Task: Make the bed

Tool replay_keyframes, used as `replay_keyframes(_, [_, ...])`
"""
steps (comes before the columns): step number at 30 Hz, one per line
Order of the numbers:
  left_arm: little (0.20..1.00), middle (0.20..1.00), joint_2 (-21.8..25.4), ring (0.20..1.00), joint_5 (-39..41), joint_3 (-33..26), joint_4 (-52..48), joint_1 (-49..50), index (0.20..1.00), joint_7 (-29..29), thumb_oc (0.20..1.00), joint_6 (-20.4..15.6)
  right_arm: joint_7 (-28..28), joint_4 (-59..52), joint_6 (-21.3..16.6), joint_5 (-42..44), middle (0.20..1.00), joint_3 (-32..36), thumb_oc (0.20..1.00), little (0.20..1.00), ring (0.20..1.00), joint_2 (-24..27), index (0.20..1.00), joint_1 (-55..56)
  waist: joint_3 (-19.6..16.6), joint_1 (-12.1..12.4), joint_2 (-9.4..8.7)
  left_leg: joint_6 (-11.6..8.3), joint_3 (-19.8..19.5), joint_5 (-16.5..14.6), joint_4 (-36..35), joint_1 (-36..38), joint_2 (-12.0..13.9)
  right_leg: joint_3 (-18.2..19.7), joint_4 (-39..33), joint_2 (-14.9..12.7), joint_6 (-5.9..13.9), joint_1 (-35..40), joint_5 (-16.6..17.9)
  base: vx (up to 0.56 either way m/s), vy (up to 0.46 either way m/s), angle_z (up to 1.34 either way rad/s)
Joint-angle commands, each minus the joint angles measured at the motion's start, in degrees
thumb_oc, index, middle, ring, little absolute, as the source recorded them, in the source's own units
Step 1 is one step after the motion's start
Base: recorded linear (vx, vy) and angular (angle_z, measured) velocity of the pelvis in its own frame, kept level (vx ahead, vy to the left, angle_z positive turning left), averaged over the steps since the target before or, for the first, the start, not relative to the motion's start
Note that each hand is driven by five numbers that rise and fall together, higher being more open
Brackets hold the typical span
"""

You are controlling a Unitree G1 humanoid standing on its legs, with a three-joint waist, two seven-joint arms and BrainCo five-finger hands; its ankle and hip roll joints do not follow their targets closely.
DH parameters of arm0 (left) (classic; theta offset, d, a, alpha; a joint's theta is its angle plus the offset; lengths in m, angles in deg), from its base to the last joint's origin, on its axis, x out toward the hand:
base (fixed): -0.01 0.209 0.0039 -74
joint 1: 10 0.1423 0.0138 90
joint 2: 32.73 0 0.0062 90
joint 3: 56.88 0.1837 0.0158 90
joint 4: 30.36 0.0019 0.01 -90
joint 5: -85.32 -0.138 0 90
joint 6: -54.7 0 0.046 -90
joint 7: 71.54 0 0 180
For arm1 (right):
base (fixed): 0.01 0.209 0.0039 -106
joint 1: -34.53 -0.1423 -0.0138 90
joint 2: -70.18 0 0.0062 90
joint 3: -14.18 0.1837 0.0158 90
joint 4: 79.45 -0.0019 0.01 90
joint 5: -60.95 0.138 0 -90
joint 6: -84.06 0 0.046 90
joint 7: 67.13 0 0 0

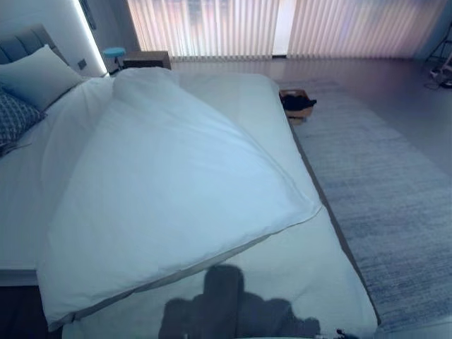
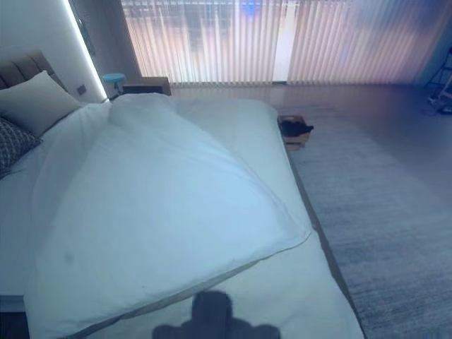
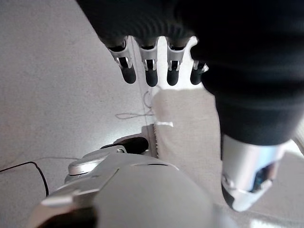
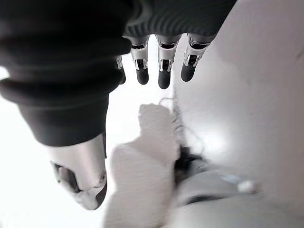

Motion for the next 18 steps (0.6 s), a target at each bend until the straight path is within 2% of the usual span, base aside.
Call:
replay_keyframes(1, [1.000,1.000,0.2,1.000,2.7,1.6,0.4,-5.3,1.000,-1.6,1.000,-1.5,-1.4,-2.9,-2.6,6.6,1.000,-0.7,1.000,1.000,1.000,-0.5,1.000,-9.0,4.5,0.1,-1.46,-1.11,-1.7,4.1,-2.9,-3.2,-1.7,0.1,1.1,-5.1,6.29,4.2,-0.8,-0.07,0.015,0.00])
replay_keyframes(5, [1.000,1.000,-0.1,1.000,3.2,5.5,-1.1,-7.2,1.000,-2.2,1.000,-1.8,-3.3,-6.4,-4.5,17.5,1.000,-0.2,1.000,1.000,1.000,-0.2,1.000,-15.5,7.0,0.6,-0.61,-1.16,-1.6,5.3,-2.9,-6.2,-2.0,-0.1,1.6,-5.6,6.35,1.0,0.1,-0.03,0.018,0.02])
replay_keyframes(9, [1.000,1.000,-0.5,1.000,4.3,7.3,-1.8,-8.1,1.000,-2.9,1.000,-1.7,-4.8,-8.3,-5.3,21.3,1.000,-1.2,1.000,1.000,1.000,0.0,1.000,-19.9,8.5,1.1,-0.18,-1.23,-1.5,5.9,-2.8,-8.3,-2.2,0.1,1.7,-5.8,6.37,-1.1,0.7,0.01,0.005,0.00])
replay_keyframes(10, [1.000,1.000,-1.0,1.000,5.3,8.5,-2.6,-8.4,1.000,-3.4,1.000,-1.5,-6.5,-9.9,-6.6,26.9,1.000,-0.6,1.000,1.000,1.000,-0.8,1.000,-22.9,9.5,1.4,0.07,-1.42,-1.5,6.4,-2.9,-9.6,-2.1,0.1,1.3,-5.9,6.42,-2.2,1.2,0.03,0.013,0.02])
replay_keyframes(15, [1.000,1.000,-1.4,1.000,6.2,9.8,-3.4,-8.7,1.000,-4.1,1.000,-1.3,-8.1,-8.9,-7.8,31.2,1.000,0.3,1.000,1.000,1.000,-1.2,1.000,-27.4,10.6,1.8,0.39,-1.62,-1.5,6.7,-2.9,-10.7,-2.0,-0.1,1.1,-5.8,6.44,-3.2,1.4,0.02,0.007,0.00])
replay_keyframes(18, [1.000,1.000,-1.7,1.000,7.5,11.2,-4.3,-9.3,1.000,-4.7,1.000,-1.3,-9.3,-6.7,-9.3,37.5,1.000,1.9,1.000,1.000,1.000,-1.7,1.000,-32.4,12.1,2.2,0.95,-1.72,-1.7,6.8,-2.9,-11.6,-2.1,-0.2,1.2,-5.8,6.38,-4.0,1.2,0.04,0.008,0.00])
